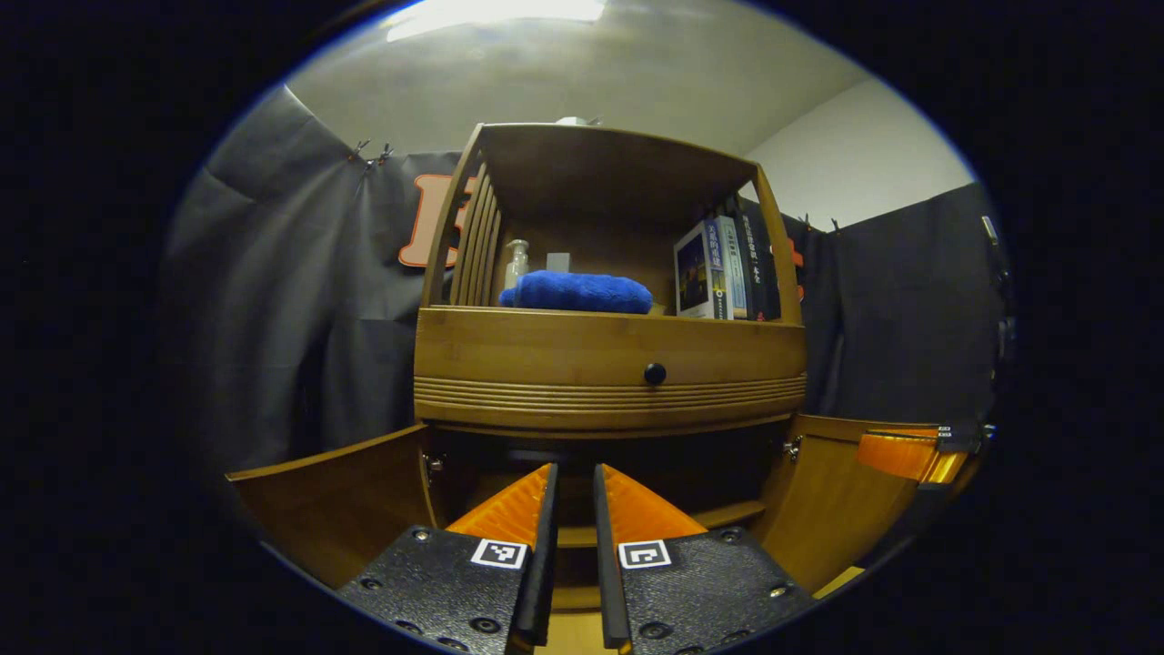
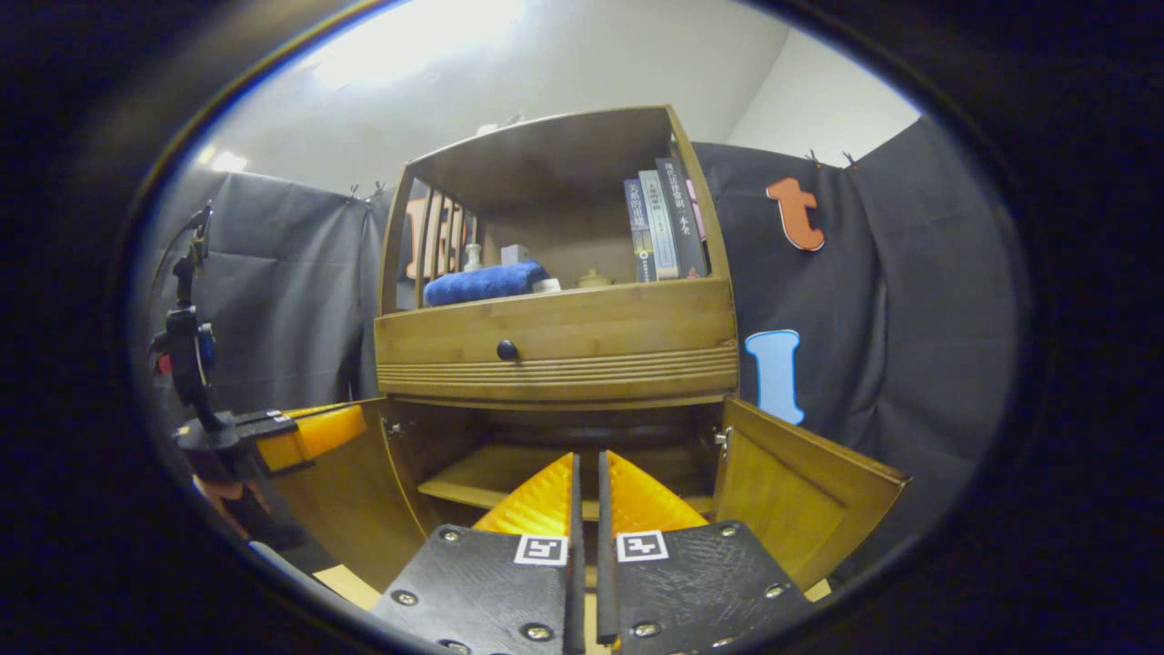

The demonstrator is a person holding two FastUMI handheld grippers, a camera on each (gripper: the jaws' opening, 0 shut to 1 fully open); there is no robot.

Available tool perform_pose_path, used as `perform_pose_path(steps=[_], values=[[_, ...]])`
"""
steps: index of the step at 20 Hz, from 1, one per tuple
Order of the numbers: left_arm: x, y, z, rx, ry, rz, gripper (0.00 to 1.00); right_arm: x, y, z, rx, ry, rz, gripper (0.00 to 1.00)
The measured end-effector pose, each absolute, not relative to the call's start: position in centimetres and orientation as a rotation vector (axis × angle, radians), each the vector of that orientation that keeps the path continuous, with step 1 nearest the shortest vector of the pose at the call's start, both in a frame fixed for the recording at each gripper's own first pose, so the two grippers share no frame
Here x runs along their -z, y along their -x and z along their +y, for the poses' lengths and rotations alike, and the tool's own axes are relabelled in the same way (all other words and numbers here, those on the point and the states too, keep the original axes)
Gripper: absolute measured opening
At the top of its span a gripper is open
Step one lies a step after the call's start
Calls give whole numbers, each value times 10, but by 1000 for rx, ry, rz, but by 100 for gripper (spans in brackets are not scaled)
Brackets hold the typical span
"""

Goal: Open the right door of the double-door shoe cabinet with the right hand, and open the left door with the left hand.

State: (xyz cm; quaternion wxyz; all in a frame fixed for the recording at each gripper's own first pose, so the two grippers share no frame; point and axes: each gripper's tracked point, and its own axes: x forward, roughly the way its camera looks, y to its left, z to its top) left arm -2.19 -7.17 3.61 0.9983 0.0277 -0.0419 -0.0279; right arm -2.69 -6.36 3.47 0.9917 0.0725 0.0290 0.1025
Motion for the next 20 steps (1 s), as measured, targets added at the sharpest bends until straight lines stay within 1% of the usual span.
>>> perform_pose_path(steps=[1, 2, 3, 4, 6, 7, 9, 10, 11, 12, 13, 15, 17, 18, 20], values=[[-32, 22, -75, 47, -43, -87, 23, -33, 30, -64, -198, -146, 57, 13], [-32, 22, -80, 57, -30, -88, 24, -31, 29, -62, -196, -143, 55, 7], [-29, 22, -85, 63, -18, -88, 31, -29, 30, -61, -194, -139, 53, 18], [-26, 23, -90, 77, -6, -89, 44, -28, 30, -59, -199, -139, 51, 30], [-28, 24, -94, 81, 19, -104, 72, -25, 34, -53, -221, -145, 50, 58], [-28, 19, -93, 71, 27, -119, 99, -23, 33, -52, -222, -148, 50, 72], [-31, 25, -91, 64, 35, -143, 95, -23, 34, -57, -210, -149, 49, 100], [-30, 26, -92, 64, 34, -147, 92, -22, 34, -59, -202, -146, 49, 100], [-30, 25, -91, 62, 29, -146, 95, -22, 35, -60, -196, -146, 50, 100], [-29, 25, -90, 60, 22, -146, 95, -21, 35, -61, -190, -148, 53, 100], [-29, 25, -90, 59, 16, -143, 95, -20, 35, -63, -185, -151, 55, 97], [-26, 24, -92, 60, 10, -137, 95, -20, 36, -66, -178, -155, 53, 96], [-25, 24, -90, 57, -1, -138, 95, -21, 35, -66, -173, -149, 47, 97], [-25, 23, -89, 52, -7, -142, 95, -21, 34, -65, -170, -143, 46, 100], [-21, 21, -87, 52, -8, -142, 95, -20, 33, -62, -169, -131, 45, 100]])
